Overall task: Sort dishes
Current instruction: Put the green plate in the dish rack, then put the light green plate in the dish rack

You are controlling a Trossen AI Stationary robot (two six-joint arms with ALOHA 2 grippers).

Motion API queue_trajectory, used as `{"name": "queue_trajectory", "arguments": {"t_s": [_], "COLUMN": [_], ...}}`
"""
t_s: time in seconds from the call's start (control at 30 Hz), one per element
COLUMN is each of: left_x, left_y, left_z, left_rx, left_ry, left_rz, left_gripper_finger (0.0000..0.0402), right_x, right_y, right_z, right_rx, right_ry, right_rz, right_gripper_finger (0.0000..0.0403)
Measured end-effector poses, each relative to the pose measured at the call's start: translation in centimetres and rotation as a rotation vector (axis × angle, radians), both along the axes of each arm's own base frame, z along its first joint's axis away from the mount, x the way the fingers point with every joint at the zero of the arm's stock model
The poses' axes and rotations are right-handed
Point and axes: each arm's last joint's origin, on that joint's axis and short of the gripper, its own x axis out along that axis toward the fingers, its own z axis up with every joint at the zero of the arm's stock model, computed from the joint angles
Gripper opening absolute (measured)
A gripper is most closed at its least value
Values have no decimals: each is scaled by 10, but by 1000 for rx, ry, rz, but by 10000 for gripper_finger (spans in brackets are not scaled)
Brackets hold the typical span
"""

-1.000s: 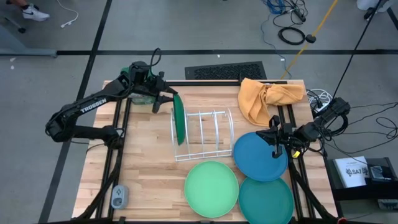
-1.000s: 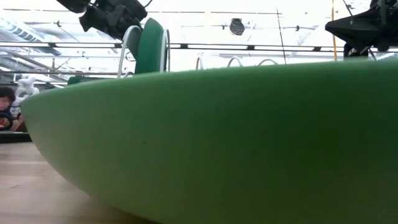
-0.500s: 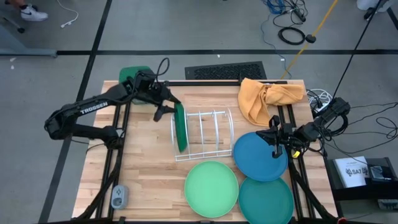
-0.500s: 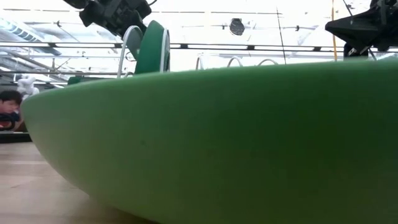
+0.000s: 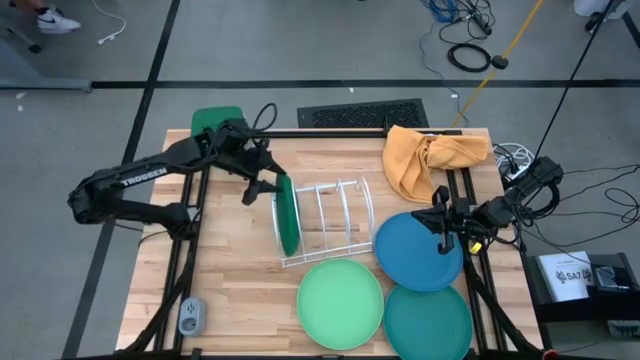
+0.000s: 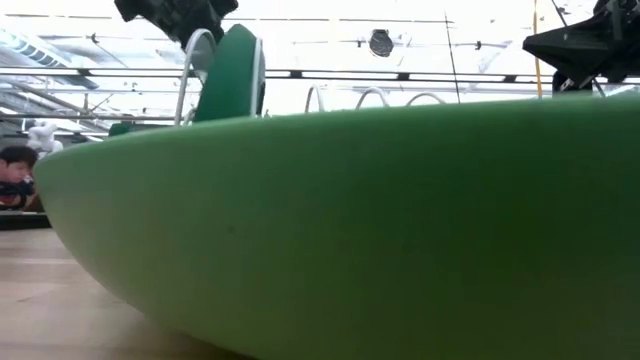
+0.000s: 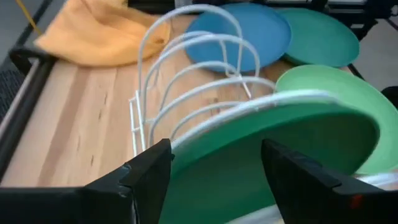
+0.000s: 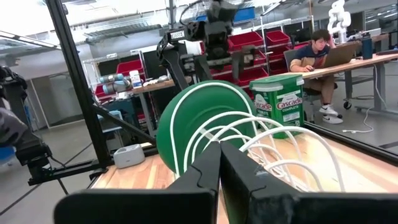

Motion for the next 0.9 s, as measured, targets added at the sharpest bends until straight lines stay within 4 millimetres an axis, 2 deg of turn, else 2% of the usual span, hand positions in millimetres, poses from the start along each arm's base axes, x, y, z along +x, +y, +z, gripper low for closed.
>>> {"name": "queue_trajectory", "arguments": {"t_s": [0.13,0.27,0.43,0.5,0.57,0.7,0.9], "left_x": [-6,-9,-4,8,27,65,97], "left_y": [-5,-12,-36,-49,-68,-107,-169], "left_z": [16,22,49,55,53,37,46], "left_rx": [3,10,62,55,16,27,201], "left_ry": [-44,-55,-197,-271,-274,-121,47], "left_rz": [21,22,-86,-140,-209,-249,-278], "left_gripper_finger": [249,249,249,249,249,249,249], "right_x": [0,0,0,0,0,0,0], "right_y": [0,0,0,0,0,0,0], "right_z": [0,0,0,0,0,0,0], "right_rx": [1,1,0,-8,-11,-11,-7], "right_ry": [0,1,2,3,4,4,0], "right_rz": [0,0,0,-1,-2,-3,-2], "right_gripper_finger": [4,4,4,4,4,4,4]}}
